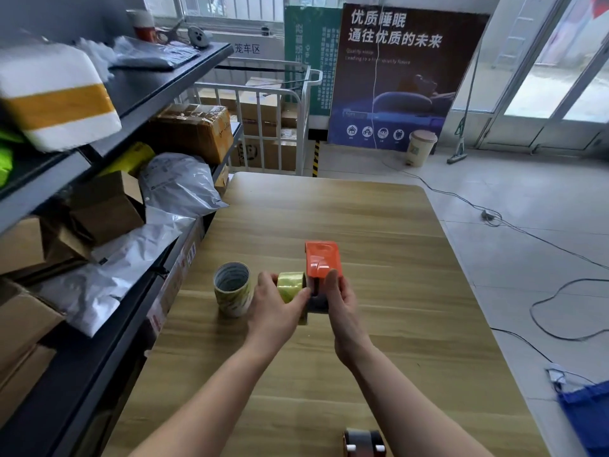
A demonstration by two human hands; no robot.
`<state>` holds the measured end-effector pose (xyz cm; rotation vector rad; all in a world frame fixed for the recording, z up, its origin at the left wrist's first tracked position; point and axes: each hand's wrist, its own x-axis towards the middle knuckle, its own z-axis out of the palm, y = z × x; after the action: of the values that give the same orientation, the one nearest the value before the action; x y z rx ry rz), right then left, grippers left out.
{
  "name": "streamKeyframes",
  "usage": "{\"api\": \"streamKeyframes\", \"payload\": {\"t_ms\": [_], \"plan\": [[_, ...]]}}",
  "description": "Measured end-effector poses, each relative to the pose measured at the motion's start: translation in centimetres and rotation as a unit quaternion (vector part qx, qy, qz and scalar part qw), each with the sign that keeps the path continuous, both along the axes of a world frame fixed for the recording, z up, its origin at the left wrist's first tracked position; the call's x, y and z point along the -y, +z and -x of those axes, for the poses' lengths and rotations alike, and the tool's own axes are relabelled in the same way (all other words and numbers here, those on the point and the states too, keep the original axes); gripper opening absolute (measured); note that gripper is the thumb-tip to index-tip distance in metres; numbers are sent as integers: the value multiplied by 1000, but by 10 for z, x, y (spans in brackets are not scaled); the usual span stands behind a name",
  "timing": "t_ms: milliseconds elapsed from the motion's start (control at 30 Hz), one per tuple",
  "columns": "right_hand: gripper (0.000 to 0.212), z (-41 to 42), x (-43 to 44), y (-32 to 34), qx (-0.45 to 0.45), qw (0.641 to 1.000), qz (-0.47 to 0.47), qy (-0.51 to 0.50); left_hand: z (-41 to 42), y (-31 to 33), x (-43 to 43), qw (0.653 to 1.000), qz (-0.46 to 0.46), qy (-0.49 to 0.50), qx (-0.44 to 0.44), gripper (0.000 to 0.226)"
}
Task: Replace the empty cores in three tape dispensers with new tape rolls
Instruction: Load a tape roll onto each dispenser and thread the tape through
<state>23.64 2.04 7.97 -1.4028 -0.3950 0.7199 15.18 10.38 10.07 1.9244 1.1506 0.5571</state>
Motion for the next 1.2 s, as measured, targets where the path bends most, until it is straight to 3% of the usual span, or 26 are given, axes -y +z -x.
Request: {"api": "streamKeyframes", "payload": {"t_ms": [133, 333, 500, 633, 833, 933, 1033, 1100, 1200], "plan": [[93, 10, -2, 5, -29, 999, -15, -1, -4, 3, 0, 999, 21, -11, 35, 53], [86, 11, -9, 20, -51, 998, -33, -21, -3, 5, 0, 983, 118, -16, 139, 22], [93, 5, -13, 27, -50, 998, -23, -21, -5, 11, -1, 956, 200, -3, 215, 29], [76, 11, -15, 30, -48, 999, -14, 18, -6, 14, -3, 909, 323, -67, 253, 60], [68, 12, -17, 25, -119, 992, -31, 8, 1, 13, -11, 903, 328, -142, 240, 63], [72, 4, -16, 22, -142, 989, -29, 37, 4, 12, -17, 924, 279, -154, 209, 71], [76, -1, -15, 28, -132, 989, 21, 56, 7, 10, -24, 974, 90, -184, 99, 90], [77, -4, -15, 30, -126, 989, 67, 43, 11, 11, -25, 975, -35, -217, 43, 91], [50, -5, -14, 33, -122, 988, 91, 39, 14, 5, -27, 962, -108, -250, 38, 90]]}}
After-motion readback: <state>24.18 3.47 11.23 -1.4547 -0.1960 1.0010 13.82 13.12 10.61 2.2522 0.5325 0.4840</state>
